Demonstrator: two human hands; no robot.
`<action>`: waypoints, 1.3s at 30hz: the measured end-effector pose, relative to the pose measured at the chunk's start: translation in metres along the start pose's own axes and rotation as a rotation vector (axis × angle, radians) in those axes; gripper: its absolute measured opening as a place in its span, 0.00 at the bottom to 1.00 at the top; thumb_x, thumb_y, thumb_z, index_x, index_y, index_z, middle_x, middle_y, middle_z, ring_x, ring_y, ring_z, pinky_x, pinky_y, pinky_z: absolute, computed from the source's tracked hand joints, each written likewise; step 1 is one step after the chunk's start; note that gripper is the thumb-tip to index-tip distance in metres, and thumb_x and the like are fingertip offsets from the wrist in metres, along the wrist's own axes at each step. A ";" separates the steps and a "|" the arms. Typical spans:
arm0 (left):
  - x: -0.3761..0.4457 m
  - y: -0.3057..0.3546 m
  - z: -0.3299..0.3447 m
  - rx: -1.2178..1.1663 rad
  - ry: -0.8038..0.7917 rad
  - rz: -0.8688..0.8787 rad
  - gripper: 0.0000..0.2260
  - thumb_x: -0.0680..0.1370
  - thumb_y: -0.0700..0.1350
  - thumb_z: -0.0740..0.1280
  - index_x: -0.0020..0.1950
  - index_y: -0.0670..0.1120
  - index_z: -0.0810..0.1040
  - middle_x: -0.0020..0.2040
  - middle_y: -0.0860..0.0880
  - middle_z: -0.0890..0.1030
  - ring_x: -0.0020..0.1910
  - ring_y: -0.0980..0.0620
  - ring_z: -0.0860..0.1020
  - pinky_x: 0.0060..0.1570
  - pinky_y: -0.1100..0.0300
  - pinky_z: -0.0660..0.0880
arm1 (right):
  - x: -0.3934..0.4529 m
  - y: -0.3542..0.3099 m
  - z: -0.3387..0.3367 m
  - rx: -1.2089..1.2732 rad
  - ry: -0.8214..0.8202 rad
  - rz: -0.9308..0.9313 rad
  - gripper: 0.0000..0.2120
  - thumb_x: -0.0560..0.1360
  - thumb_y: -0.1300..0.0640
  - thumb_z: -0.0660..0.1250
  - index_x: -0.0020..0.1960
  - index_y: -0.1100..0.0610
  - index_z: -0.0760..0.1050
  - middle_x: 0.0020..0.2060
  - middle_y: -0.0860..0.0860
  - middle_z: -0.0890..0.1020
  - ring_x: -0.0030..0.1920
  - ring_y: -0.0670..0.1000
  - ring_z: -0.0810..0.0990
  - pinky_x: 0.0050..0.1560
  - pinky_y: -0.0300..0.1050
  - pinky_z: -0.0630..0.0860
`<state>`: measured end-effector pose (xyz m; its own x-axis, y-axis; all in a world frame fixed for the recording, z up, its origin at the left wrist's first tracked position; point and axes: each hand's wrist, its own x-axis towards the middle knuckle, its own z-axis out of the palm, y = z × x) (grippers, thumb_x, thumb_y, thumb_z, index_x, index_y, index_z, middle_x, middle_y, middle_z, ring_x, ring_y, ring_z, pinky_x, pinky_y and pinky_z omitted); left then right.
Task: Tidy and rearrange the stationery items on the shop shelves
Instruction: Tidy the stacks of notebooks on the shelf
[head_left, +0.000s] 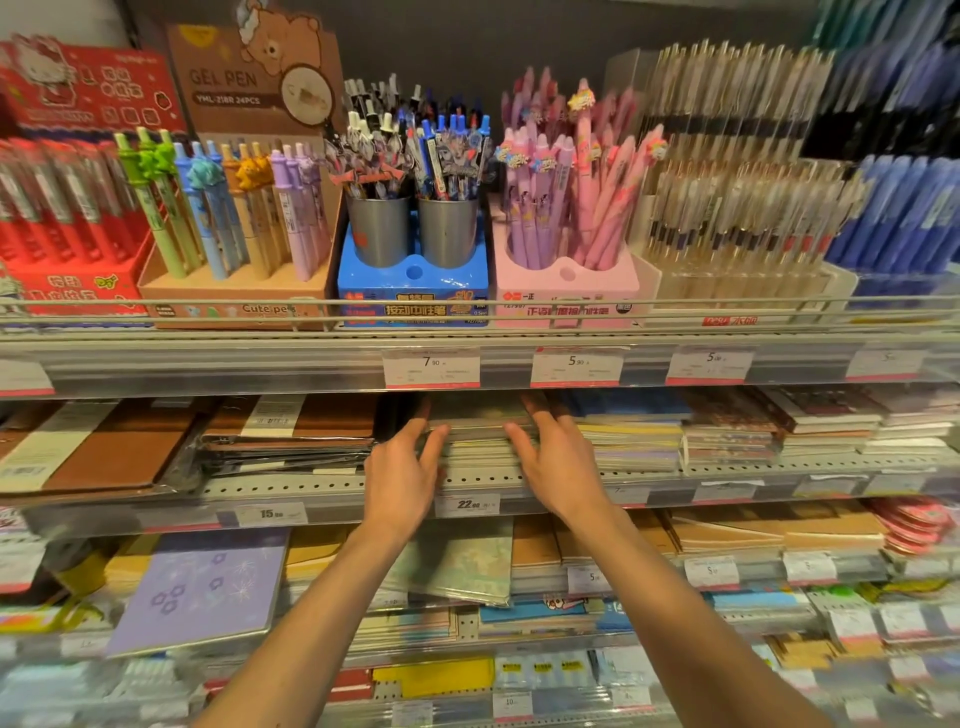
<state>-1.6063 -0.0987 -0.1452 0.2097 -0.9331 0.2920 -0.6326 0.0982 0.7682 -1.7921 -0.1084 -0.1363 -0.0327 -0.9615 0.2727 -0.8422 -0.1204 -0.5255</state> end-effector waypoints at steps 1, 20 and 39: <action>0.001 0.000 0.000 0.001 0.007 -0.002 0.19 0.80 0.58 0.62 0.64 0.48 0.79 0.44 0.50 0.85 0.40 0.52 0.84 0.46 0.49 0.83 | 0.001 0.000 -0.001 -0.007 0.001 -0.003 0.21 0.82 0.41 0.57 0.68 0.52 0.72 0.63 0.55 0.76 0.60 0.56 0.78 0.55 0.45 0.74; -0.007 0.005 -0.010 0.023 -0.041 0.067 0.21 0.82 0.54 0.61 0.74 0.50 0.70 0.58 0.50 0.83 0.52 0.51 0.82 0.56 0.50 0.79 | -0.003 0.002 0.008 0.064 0.049 -0.020 0.22 0.82 0.42 0.57 0.71 0.51 0.69 0.68 0.57 0.69 0.59 0.58 0.78 0.55 0.47 0.75; -0.057 -0.079 -0.089 -0.426 -0.034 -0.075 0.11 0.81 0.48 0.66 0.62 0.52 0.78 0.47 0.49 0.83 0.44 0.58 0.79 0.40 0.72 0.74 | -0.091 -0.041 0.044 0.260 0.103 0.117 0.23 0.81 0.51 0.64 0.75 0.48 0.67 0.76 0.46 0.62 0.61 0.38 0.71 0.66 0.45 0.71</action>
<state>-1.5021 -0.0221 -0.1717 0.2145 -0.9533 0.2127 -0.2505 0.1568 0.9553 -1.7303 -0.0271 -0.1751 -0.1870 -0.9440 0.2720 -0.6638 -0.0826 -0.7433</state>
